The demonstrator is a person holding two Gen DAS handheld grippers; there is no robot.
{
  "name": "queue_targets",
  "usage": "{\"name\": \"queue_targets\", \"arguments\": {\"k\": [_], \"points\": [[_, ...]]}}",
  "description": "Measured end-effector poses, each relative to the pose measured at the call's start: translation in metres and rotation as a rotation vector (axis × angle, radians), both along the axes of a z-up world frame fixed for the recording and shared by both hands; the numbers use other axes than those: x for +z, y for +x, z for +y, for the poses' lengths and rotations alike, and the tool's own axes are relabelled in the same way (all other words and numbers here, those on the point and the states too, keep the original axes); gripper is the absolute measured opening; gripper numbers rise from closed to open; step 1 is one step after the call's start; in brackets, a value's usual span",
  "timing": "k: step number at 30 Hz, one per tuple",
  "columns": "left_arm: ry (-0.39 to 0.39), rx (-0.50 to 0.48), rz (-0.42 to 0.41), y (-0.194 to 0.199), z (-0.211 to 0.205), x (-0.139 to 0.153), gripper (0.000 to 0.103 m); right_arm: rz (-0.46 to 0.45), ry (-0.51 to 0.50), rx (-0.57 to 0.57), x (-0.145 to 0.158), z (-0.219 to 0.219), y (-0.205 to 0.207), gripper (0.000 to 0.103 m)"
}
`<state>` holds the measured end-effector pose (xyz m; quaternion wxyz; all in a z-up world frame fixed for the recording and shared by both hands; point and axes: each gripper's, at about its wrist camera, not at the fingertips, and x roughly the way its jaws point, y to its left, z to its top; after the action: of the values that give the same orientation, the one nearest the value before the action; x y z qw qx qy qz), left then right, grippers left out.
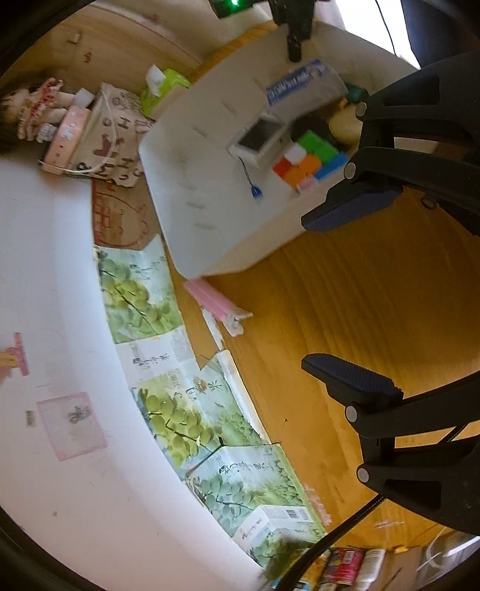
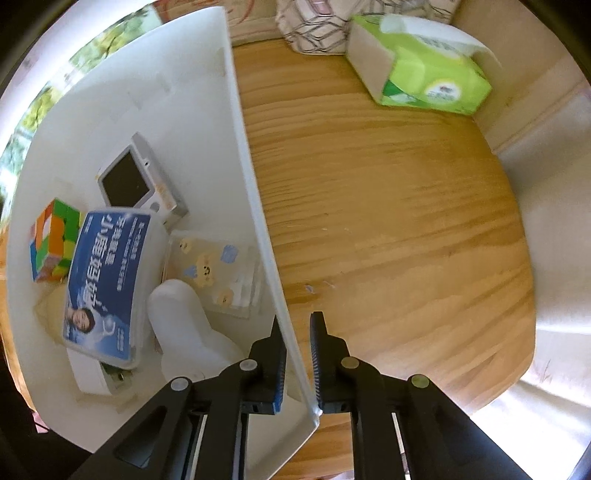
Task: Organize rigid objects
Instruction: 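Move the open left gripper toward the pink hair roller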
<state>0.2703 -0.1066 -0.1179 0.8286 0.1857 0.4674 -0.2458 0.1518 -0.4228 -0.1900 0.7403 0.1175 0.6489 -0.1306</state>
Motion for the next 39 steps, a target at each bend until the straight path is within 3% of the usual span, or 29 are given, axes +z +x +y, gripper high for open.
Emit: {"name": "queue_targets", "arguments": {"k": [11,20,29,39], "points": [[0.079,-0.085,0.051,0.059,-0.009,-0.042,0.079,-0.013,-0.007,-0.065,0.003,-0.014,-0.015,0.015],[0.119,-0.077,0.08,0.1,-0.021,-0.076,0.079,0.0,-0.035,-0.085,0.005,-0.005,-0.012,0.017],[0.064,-0.079,0.075,0.121,-0.029,-0.093,0.079,0.019,-0.044,-0.092,0.002,0.007,-0.003,0.018],[0.062,-0.097,0.019,0.133,-0.042,-0.102,0.079,0.065,-0.049,-0.093,-0.011,0.01,0.007,0.016]]}}
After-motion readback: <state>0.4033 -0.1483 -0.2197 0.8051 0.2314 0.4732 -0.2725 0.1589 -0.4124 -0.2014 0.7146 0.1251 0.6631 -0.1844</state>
